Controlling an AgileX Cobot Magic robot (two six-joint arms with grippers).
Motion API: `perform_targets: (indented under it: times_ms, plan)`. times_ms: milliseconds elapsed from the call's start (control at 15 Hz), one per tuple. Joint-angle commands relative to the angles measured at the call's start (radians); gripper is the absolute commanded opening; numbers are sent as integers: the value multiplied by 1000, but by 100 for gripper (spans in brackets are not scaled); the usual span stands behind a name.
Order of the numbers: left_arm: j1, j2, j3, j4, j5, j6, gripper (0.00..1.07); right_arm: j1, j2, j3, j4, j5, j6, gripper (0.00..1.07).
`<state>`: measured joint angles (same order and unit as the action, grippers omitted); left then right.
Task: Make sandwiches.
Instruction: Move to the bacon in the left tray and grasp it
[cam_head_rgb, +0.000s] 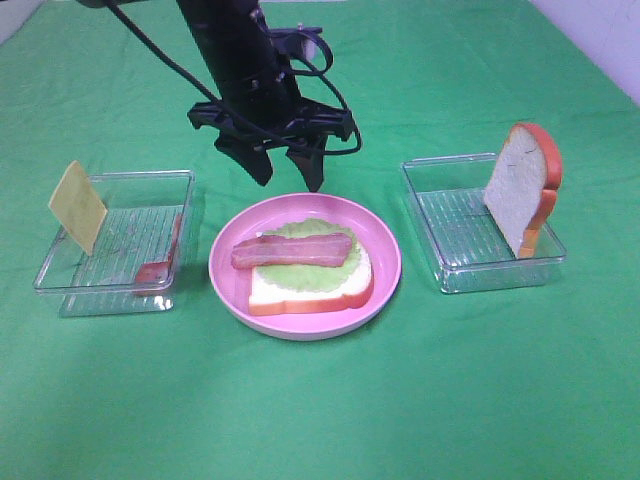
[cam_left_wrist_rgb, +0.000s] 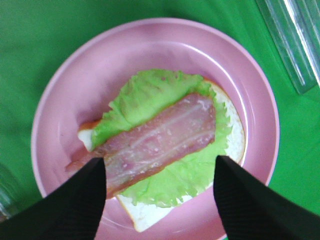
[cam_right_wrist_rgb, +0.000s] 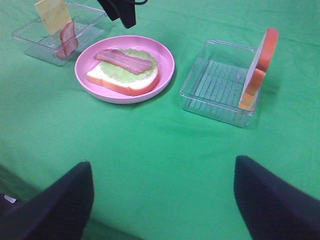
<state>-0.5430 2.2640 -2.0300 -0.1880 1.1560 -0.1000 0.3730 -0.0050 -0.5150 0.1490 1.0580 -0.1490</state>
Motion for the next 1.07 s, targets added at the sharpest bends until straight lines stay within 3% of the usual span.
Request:
perform_targets:
  times_ms: [67, 267, 533, 867, 933, 1067]
  plan:
    - [0, -1, -99, 82, 75, -47, 61, 1, -16, 1, -2, 2, 3, 75]
    - [0, -29, -181, 207, 130, -77, 61, 1, -16, 1, -2, 2, 3, 75]
    - [1, -103, -156, 237, 130, -89, 70, 1, -16, 1, -2, 2, 3, 75]
    - [1, -312, 72, 247, 130, -142, 72, 1, -16, 1, -2, 2, 3, 75]
    - [1, -394, 186, 247, 129, -163, 72, 1, -16, 1, -2, 2, 3, 75]
    - [1, -447, 297, 249, 129, -184, 72, 1, -16, 1, -2, 2, 3, 75]
